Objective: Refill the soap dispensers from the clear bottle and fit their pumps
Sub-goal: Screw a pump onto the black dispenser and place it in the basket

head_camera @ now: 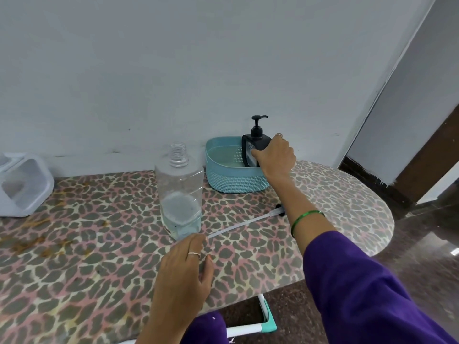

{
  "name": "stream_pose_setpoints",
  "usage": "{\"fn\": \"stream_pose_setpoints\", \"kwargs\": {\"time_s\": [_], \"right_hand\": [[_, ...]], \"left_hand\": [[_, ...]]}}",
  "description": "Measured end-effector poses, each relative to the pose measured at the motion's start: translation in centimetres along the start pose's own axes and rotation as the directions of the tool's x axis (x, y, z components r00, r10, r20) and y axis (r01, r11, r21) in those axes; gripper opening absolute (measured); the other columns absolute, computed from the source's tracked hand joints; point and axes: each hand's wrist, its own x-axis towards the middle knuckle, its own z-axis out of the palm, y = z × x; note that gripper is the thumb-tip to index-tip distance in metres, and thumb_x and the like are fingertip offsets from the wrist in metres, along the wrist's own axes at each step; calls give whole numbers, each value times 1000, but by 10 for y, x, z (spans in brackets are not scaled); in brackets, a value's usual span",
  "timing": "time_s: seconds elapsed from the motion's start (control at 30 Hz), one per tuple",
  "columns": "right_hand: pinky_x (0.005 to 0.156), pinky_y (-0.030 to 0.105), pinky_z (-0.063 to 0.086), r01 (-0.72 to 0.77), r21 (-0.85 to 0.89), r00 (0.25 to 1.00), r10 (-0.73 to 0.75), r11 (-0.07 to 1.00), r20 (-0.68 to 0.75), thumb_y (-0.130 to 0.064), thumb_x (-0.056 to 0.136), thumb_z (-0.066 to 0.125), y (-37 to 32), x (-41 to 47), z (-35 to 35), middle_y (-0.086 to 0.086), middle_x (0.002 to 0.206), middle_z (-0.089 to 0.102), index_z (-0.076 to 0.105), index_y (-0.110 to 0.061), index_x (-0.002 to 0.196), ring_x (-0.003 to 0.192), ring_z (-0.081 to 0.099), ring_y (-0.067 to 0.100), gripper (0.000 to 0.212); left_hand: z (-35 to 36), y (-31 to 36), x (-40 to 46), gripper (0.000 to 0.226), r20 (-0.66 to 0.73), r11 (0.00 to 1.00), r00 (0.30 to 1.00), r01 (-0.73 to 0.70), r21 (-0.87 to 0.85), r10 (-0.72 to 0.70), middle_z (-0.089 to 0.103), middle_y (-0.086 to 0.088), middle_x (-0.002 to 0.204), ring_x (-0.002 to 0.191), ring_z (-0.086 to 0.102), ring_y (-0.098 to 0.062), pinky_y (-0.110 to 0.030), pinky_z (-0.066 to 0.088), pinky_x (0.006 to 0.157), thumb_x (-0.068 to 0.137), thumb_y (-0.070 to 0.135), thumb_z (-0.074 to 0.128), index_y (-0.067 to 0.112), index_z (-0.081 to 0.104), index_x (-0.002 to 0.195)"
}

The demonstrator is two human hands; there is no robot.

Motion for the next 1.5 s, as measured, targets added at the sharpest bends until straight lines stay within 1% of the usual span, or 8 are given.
{"fn": "stream_pose_setpoints", "kwargs": {"time_s": [0.13,0.23,0.4,0.53,0.83,1.0,1.23,1.5], "right_hand": [[61,32,39,11,-7,1000,-11,1000,-12,-41,74,73,0,-3,11,8,91,65,53,-5,99,84,64,31,48],[83,40,38,11,-85,998,-16,996,-54,-48,75,69,0,-1,17,5,92,66,54,-8,101,92,62,29,50],[102,51,25,-87,-159,995,92,984,27,-58,73,68,6,1,15,10,118,60,53,-7,117,127,41,31,70],[106,54,22,-89,-246,984,123,965,128,-63,74,65,3,-3,6,15,142,37,47,-2,130,139,23,33,85],[110,57,16,-145,-253,951,205,956,230,-47,78,67,1,0,0,18,148,23,35,2,139,142,14,35,85],[111,58,15,-190,-158,941,226,969,252,-55,76,69,2,-3,-2,17,152,19,20,0,146,143,13,36,102],[109,58,16,-158,-53,955,166,986,245,-59,86,54,11,-17,-15,18,152,16,17,-3,148,141,12,39,91],[106,58,20,-112,109,981,92,988,173,-47,87,58,-8,-38,-51,19,145,21,23,-2,142,136,17,41,80]], "left_hand": [[1,-1,0,55,-10,1000,1000,7,-8,-7,69,-6,107,95,69,-21,-34,52,86,65,13,85,6,63,115],[1,0,0,56,-16,1000,1000,10,-15,-11,70,-6,107,93,69,-20,-34,53,84,65,13,86,6,63,115],[2,-1,0,56,-16,1000,1000,3,-7,-3,70,-7,107,94,69,-21,-32,49,87,64,13,86,5,64,115],[3,-1,0,53,-21,1000,1000,1,-28,-1,69,-6,107,92,69,-20,-35,55,85,67,13,84,6,63,115],[2,-4,-1,45,-48,998,999,-17,-52,15,68,-3,104,88,67,-13,-27,55,83,74,15,76,8,61,115],[2,-3,0,45,-59,999,998,-25,-44,22,68,-5,101,86,68,-14,-30,59,78,74,14,77,5,61,115],[3,-4,-1,47,-121,999,992,-34,-41,28,69,-6,103,89,69,-18,-32,58,79,69,9,81,5,64,113],[-7,3,-1,45,-153,983,986,36,-178,-63,64,-3,117,98,65,-18,-37,55,86,84,14,68,10,57,127]]}}
